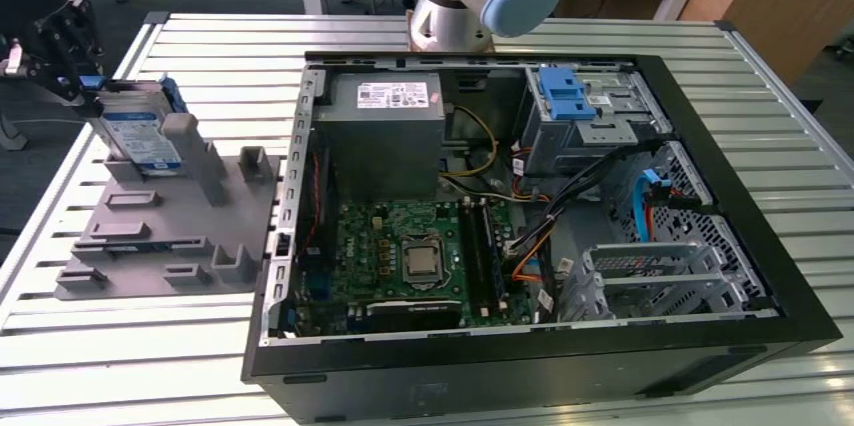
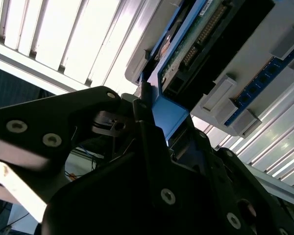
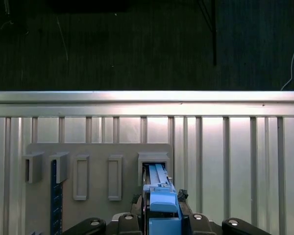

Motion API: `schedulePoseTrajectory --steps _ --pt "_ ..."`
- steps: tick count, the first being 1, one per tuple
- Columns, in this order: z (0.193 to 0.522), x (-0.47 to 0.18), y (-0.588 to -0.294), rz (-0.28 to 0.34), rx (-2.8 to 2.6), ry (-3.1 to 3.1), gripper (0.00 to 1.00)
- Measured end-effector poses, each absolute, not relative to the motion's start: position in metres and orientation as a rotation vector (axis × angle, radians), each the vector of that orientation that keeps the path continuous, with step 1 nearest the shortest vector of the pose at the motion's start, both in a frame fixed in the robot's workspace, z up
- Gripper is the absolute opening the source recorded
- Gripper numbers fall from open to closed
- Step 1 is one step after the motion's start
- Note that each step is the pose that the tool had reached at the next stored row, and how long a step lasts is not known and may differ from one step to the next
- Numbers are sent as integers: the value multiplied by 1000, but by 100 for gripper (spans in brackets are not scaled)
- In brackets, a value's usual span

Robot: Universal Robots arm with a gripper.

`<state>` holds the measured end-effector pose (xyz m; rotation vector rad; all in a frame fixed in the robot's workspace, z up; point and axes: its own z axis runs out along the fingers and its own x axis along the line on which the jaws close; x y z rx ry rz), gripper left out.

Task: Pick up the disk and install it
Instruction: 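Pick up the disk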

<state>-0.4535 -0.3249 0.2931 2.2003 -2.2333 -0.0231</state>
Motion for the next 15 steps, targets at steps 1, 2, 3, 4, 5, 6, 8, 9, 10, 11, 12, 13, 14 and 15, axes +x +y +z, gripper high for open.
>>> schedulePoseTrajectory --steps 1,2,3,4,5,6,8,9,10,11,12,13,14,15 --pt "293 -453 -325 -23 2200 -2233 37" --pt "293 -453 -325 -23 2200 -2233 37" --pt "293 -453 -325 -23 2200 -2233 37" --pt "293 -453 -325 -23 2200 -2233 37" --pt "293 -453 -325 -23 2200 -2233 37" --pt "293 -453 -325 -23 2200 -2233 37" --pt "293 -453 -325 -23 2200 -2233 37" --pt "293 -453 -325 -22 2200 -2233 37" --pt "293 -453 -325 -23 2200 -2233 37" --pt "293 -453 -325 -22 2200 -2233 37" --pt "294 -453 -325 -23 2200 -2233 37" --pt "295 -453 -325 -23 2200 -2233 37" --pt "295 -453 -325 -23 2200 -2233 37" --pt "296 -453 -325 -22 2200 -2233 37"
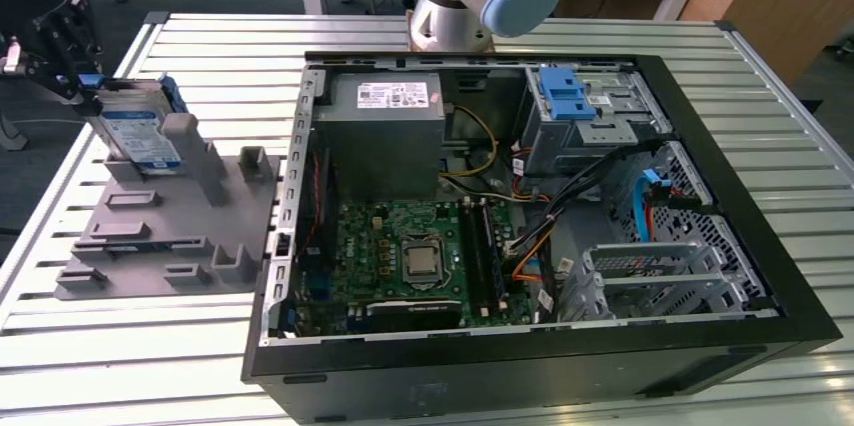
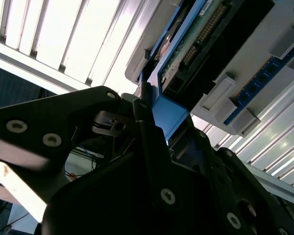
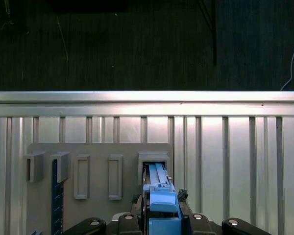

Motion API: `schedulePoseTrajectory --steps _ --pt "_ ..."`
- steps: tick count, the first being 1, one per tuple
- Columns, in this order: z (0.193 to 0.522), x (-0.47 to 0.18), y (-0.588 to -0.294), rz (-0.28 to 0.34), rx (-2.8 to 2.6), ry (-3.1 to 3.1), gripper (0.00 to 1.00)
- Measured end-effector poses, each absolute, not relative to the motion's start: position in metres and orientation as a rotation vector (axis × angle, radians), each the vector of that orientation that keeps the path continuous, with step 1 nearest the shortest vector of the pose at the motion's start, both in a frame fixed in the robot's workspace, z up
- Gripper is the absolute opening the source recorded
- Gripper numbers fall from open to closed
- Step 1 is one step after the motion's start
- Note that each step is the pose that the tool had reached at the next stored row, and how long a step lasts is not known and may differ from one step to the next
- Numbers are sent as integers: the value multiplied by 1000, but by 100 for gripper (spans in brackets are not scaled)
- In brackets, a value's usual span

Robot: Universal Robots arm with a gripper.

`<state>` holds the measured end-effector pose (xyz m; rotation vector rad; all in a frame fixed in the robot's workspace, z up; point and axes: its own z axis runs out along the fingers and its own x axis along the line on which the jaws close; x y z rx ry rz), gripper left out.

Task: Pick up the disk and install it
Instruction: 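Pick up the disk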

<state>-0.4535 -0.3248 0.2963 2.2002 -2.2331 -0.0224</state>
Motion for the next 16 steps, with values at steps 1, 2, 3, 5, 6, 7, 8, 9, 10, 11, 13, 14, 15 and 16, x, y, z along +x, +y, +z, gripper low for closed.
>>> schedulePoseTrajectory --steps 1,2,3,5,6,7,8,9,10,11,13,14,15,16 --pt "297 -453 -325 -23 2200 -2233 37" --pt "298 -453 -325 -22 2200 -2233 37" --pt "300 -453 -325 -22 2200 -2233 37" --pt "303 -453 -325 -23 2200 -2233 37" --pt "305 -453 -325 -23 2200 -2233 37" --pt "306 -454 -325 -23 2200 -2233 37" --pt "307 -453 -325 -22 2200 -2233 37" --pt "309 -453 -325 -23 2200 -2233 37" --pt "310 -453 -325 -22 2200 -2233 37" --pt "311 -453 -325 -22 2200 -2233 37" --pt "314 -453 -325 -23 2200 -2233 37" --pt "314 -453 -325 -23 2200 -2233 37" --pt "314 -453 -325 -22 2200 -2233 37" --pt "314 -453 -325 -22 2200 -2233 37"
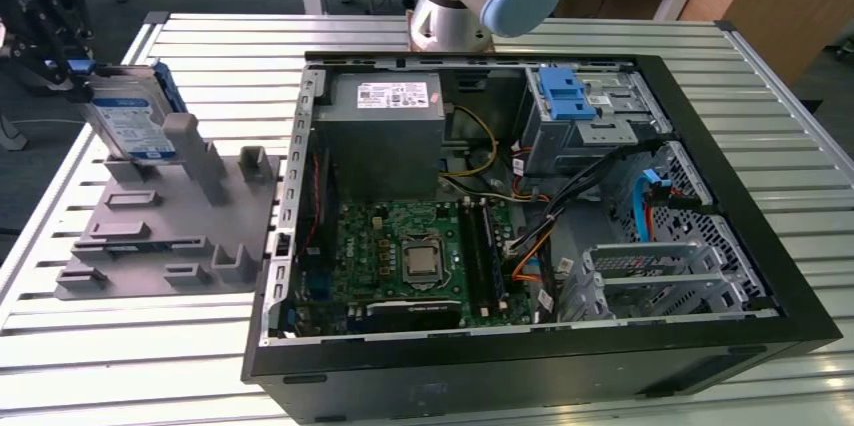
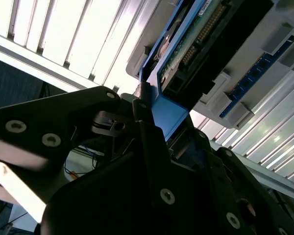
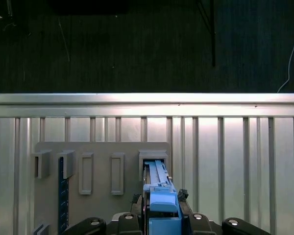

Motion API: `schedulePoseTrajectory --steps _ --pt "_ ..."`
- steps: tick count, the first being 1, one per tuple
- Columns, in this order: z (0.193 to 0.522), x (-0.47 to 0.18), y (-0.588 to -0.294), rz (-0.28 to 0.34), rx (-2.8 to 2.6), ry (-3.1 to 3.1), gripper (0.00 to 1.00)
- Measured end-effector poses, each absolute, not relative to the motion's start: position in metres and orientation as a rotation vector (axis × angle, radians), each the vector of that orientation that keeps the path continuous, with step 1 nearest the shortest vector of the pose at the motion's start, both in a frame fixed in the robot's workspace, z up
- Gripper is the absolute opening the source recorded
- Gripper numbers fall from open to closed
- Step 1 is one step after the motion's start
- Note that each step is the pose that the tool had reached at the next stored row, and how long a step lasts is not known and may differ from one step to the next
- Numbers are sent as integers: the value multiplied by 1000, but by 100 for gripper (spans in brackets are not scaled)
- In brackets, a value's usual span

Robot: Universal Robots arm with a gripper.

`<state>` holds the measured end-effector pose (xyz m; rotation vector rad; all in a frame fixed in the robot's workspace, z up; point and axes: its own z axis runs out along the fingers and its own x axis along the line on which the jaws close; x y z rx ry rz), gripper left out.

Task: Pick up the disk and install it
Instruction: 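Pick up the disk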

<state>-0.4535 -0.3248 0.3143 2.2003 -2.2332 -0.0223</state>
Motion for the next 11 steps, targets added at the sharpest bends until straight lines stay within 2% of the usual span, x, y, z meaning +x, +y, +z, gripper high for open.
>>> schedulePoseTrajectory --steps 11 --pt "318 -453 -325 -23 2200 -2233 37"
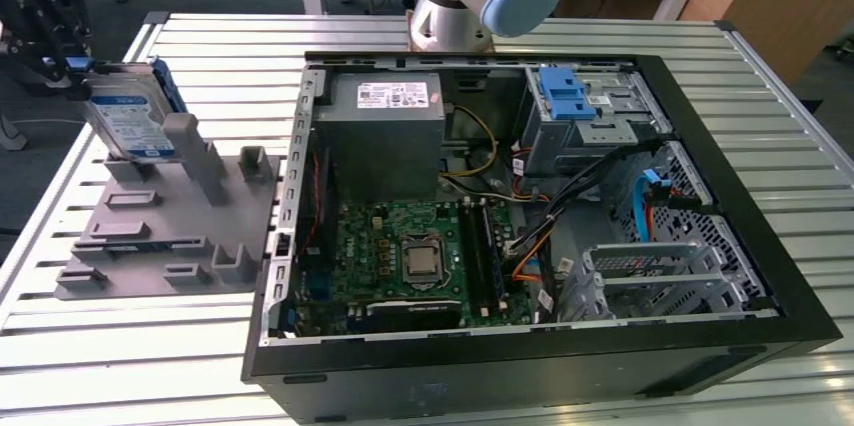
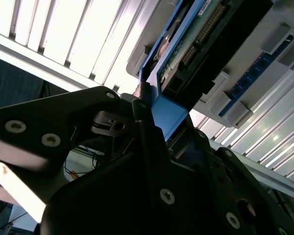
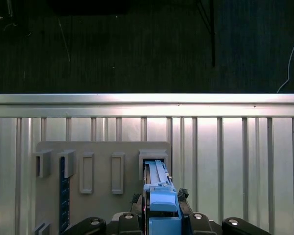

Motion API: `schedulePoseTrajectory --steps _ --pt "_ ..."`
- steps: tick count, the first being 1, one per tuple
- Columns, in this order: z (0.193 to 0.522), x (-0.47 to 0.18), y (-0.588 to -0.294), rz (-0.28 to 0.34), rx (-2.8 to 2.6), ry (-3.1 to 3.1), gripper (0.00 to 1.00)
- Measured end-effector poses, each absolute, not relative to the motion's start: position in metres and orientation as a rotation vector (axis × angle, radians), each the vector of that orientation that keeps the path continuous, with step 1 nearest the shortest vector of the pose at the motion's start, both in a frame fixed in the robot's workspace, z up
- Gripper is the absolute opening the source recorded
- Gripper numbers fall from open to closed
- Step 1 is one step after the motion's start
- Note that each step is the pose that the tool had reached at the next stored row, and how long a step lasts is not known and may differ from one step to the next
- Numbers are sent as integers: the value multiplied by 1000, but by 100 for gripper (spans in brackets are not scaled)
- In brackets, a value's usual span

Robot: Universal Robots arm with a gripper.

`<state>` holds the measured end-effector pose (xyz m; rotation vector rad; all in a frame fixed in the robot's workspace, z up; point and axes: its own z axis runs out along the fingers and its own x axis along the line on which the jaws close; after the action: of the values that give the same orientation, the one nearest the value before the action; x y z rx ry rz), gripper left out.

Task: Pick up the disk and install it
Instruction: 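Pick up the disk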

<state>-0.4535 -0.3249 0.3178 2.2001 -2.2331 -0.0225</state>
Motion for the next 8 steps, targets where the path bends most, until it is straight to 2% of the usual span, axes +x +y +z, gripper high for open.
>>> schedulePoseTrajectory --steps 8 --pt "320 -453 -325 -22 2200 -2233 37"
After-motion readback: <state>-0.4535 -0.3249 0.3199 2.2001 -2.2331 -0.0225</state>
